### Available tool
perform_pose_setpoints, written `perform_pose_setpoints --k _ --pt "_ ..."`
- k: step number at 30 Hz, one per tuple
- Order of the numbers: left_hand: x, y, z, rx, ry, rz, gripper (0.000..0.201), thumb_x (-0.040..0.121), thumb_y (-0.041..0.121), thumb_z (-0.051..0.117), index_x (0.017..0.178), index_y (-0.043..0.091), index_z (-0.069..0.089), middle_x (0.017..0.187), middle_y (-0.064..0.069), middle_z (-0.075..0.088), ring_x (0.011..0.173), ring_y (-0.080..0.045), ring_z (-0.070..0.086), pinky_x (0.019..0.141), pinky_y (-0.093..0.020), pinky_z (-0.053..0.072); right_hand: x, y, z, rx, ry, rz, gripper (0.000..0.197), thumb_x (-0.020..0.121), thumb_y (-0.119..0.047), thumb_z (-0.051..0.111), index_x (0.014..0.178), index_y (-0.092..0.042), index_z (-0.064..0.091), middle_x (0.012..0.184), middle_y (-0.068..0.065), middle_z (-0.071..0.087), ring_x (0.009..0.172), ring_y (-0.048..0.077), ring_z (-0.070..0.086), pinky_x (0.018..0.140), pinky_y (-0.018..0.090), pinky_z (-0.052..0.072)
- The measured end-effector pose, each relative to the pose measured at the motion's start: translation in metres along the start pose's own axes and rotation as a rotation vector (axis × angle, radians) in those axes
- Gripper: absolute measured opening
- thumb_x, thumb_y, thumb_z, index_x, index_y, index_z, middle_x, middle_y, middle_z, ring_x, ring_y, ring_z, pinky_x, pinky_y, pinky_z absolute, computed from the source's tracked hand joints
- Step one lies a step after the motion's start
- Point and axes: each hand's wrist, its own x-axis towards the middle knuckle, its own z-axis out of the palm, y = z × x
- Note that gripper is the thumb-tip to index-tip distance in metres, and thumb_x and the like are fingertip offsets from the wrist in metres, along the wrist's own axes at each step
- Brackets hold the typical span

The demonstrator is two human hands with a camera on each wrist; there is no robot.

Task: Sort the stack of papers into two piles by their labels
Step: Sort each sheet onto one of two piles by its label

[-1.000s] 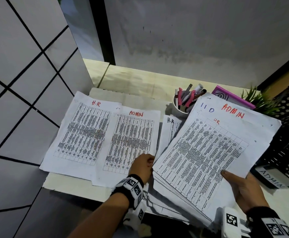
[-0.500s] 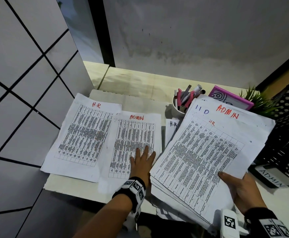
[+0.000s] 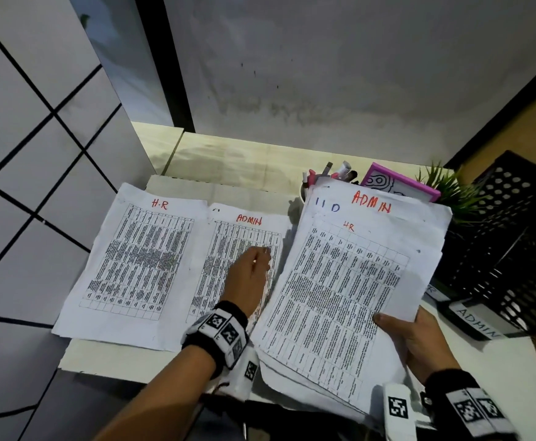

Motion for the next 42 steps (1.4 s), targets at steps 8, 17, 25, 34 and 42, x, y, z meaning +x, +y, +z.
perform_pose_setpoints --k 8,17,25,34,42 --pt "0.010 0.038 -0.009 -0.060 -0.057 -0.064 0.037 0.066 0.019 0.086 0.090 0.014 0.059 0.087 0.000 0.062 0.071 -0.010 0.059 0.060 -0.019 0.052 0.003 -0.008 0.010 0.046 -0.031 0.021 0.044 0.075 0.021 0.062 0.116 0.007 0.058 0.090 0.009 0.075 0.072 0.019 0.073 0.057 0.026 0.057" --pt "-0.008 0.031 -0.005 -0.085 -0.034 -0.004 0.031 0.080 0.007 0.074 0.109 0.017 0.069 0.079 0.001 0.070 0.071 -0.007 0.067 0.067 -0.014 0.054 0.005 -0.010 0.020 0.044 -0.049 0.014 0.063 0.057 0.005 0.078 0.117 0.010 0.058 0.084 0.010 0.076 0.070 0.020 0.073 0.060 0.028 0.059" --pt "-0.027 0.009 -0.013 0.139 -0.085 0.453 0.053 0.086 -0.007 0.062 0.128 0.025 0.055 0.135 -0.005 0.055 0.119 -0.006 0.055 0.095 -0.015 0.047 0.004 -0.007 0.023 0.057 -0.020 0.029 0.088 0.038 -0.010 0.093 0.116 0.009 0.059 0.090 0.013 0.076 0.075 0.025 0.073 0.064 0.032 0.060" --pt "-0.054 0.013 -0.007 0.091 -0.326 0.511 0.022 0.084 0.018 0.055 0.092 0.011 0.074 0.102 0.006 0.070 0.097 -0.001 0.063 0.084 -0.026 0.055 0.004 -0.008 0.026 0.030 0.010 0.012 0.041 0.070 0.017 0.067 0.109 0.008 0.062 0.081 0.010 0.076 0.068 0.024 0.073 0.056 0.030 0.058" --pt "-0.032 0.021 0.003 0.239 -0.246 0.114 0.022 0.087 0.027 0.065 0.067 0.020 0.058 0.068 0.006 0.062 0.063 -0.008 0.056 0.061 -0.024 0.046 0.001 -0.008 0.031 -0.030 -0.019 0.021 0.034 0.075 0.023 0.060 0.102 0.003 0.064 0.079 0.006 0.077 0.068 0.021 0.073 0.055 0.025 0.057"
